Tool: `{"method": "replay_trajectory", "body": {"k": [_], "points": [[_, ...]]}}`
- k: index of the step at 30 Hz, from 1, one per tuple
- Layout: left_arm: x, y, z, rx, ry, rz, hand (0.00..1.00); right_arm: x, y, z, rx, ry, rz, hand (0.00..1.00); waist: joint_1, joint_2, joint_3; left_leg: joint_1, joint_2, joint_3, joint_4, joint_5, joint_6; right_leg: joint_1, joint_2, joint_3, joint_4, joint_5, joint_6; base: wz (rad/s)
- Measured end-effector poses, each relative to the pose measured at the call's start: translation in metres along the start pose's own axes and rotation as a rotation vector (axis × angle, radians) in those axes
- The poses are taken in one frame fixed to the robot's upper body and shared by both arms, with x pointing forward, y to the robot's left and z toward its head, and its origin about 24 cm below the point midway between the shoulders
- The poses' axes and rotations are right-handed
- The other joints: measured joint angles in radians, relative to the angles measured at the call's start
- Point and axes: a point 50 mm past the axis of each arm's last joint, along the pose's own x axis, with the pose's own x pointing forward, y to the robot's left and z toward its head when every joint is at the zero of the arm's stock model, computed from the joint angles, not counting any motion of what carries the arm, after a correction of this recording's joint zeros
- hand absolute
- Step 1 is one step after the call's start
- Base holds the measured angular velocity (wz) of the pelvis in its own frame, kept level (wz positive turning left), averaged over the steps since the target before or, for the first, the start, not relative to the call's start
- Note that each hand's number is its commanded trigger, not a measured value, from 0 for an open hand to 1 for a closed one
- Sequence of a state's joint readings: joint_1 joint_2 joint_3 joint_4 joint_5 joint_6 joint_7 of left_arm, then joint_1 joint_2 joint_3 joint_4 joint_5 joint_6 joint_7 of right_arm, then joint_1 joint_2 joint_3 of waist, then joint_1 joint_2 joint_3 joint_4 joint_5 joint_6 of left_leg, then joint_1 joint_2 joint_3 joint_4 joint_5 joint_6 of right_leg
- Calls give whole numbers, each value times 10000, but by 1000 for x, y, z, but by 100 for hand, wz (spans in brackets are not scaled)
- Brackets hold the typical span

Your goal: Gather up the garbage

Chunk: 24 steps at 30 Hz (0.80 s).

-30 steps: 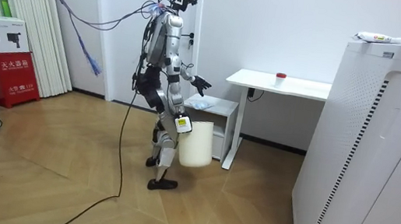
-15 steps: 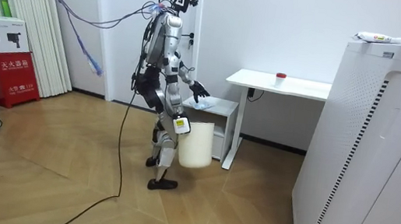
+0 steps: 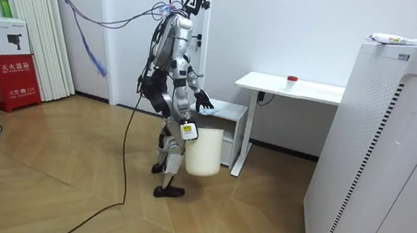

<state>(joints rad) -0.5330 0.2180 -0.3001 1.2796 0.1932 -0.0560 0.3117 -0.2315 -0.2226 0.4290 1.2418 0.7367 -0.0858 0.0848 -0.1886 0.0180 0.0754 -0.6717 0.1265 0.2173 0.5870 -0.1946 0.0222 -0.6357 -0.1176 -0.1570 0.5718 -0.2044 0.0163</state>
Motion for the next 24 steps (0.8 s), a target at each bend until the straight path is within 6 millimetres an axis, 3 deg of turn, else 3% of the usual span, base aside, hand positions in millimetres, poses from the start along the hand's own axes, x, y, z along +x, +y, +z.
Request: {"method": "replay_trajectory", "body": {"k": [10, 24], "points": [[9, 29, 9, 1014, 25, 962, 100, 1, 2, 2, 20, 65, -149, 100, 11, 3, -3, 24, -118, 5, -293, 66, -2, -34, -26, 95, -107, 17, 38, 0], [5, 16, -9, 1383, 867, -222, 100, 2, 7, 6, -214, 51, -63, 100, 41, -55, 18, -3, -150, 33, -380, 118, -23, -122, -38, 121, -177, -5, 46, 0]]}}
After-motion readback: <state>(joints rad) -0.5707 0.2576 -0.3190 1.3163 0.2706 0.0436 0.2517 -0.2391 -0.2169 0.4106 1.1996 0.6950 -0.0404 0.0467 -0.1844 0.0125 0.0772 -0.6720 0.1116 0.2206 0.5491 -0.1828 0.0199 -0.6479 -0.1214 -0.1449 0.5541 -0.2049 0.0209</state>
